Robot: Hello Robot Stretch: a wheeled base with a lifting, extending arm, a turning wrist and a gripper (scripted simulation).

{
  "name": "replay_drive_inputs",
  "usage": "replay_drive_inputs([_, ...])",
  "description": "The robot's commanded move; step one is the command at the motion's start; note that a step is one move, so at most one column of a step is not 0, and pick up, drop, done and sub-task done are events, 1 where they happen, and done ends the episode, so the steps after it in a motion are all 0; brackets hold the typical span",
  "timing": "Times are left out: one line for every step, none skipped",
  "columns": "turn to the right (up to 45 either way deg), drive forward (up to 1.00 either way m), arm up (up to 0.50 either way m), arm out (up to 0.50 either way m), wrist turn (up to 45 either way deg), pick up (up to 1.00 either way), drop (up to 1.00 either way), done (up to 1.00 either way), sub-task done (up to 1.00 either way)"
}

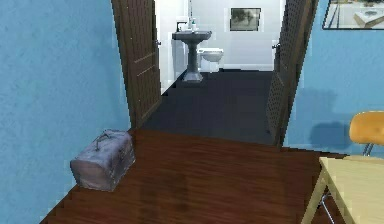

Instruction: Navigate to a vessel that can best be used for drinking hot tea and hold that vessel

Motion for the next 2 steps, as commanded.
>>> replay_drive_inputs([0.0,0.00,0.00,0.00,30.0,0.00,0.00,0.00,0.00])
replay_drive_inputs([0.0,0.00,-0.30,0.00,0.0,0.00,0.00,0.00,0.00])
